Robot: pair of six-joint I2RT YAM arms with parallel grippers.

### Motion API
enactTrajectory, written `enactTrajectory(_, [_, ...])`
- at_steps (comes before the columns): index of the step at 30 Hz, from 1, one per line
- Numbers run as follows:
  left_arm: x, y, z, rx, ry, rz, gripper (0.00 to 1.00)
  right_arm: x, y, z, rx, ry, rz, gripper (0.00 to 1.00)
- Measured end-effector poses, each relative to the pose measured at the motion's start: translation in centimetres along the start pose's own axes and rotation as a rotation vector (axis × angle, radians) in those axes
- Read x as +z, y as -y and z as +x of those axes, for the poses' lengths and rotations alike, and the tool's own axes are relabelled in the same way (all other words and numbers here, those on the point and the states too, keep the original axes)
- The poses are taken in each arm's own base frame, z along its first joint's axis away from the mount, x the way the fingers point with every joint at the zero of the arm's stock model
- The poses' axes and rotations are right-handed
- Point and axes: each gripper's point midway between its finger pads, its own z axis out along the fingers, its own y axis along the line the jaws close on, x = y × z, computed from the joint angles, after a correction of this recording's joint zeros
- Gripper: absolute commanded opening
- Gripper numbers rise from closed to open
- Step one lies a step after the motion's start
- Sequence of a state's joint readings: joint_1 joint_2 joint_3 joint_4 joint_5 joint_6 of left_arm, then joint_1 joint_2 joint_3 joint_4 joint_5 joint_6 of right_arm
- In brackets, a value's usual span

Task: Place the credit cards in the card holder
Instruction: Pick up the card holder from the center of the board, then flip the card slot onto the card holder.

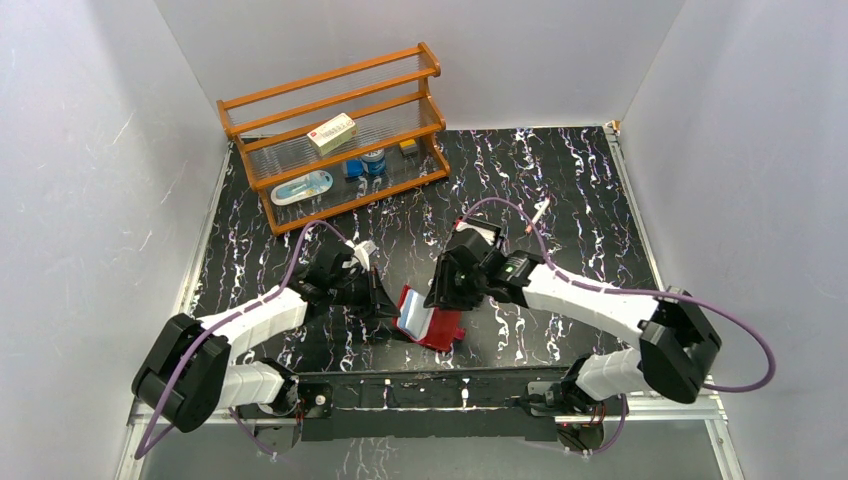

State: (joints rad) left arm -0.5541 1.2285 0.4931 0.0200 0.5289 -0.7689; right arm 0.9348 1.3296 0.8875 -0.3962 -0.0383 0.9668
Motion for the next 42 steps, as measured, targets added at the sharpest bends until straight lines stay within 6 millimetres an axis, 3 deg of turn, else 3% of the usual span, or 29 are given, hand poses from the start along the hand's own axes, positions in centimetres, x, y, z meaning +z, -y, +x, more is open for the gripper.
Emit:
enactTrajectory(6, [-0.3, 0.1, -0.3, 0.010, 0.026, -0.010, 0.00, 1.6, 0.2, 1.0, -0.006, -0.040, 0.026, 0.47])
enactTrajectory(13, [-0.5, 0.1, -0.4, 0.018, 0.044, -0.019, 0.00, 1.0, -3.9, -0.3, -0.045, 0.000, -0.047, 0.47])
enactTrajectory(16, [-0.5, 0.1, -0.4, 0.017, 0.043, -0.024, 0.00, 1.3, -4.7, -0.3, -0.056, 0.001, -0.055, 0.47])
enactTrajectory(31, [-0.6, 0.2, -0.5, 0.025, 0.057, -0.027, 0.00, 5.5, -1.8, 1.2, -0.052, -0.072, 0.071, 0.49])
enactTrajectory(42, [-0.7, 0.1, -0.5, 0.021, 0.060, -0.034, 0.00, 6.0, 0.0, 1.5, -0.057, -0.077, 0.149, 0.44])
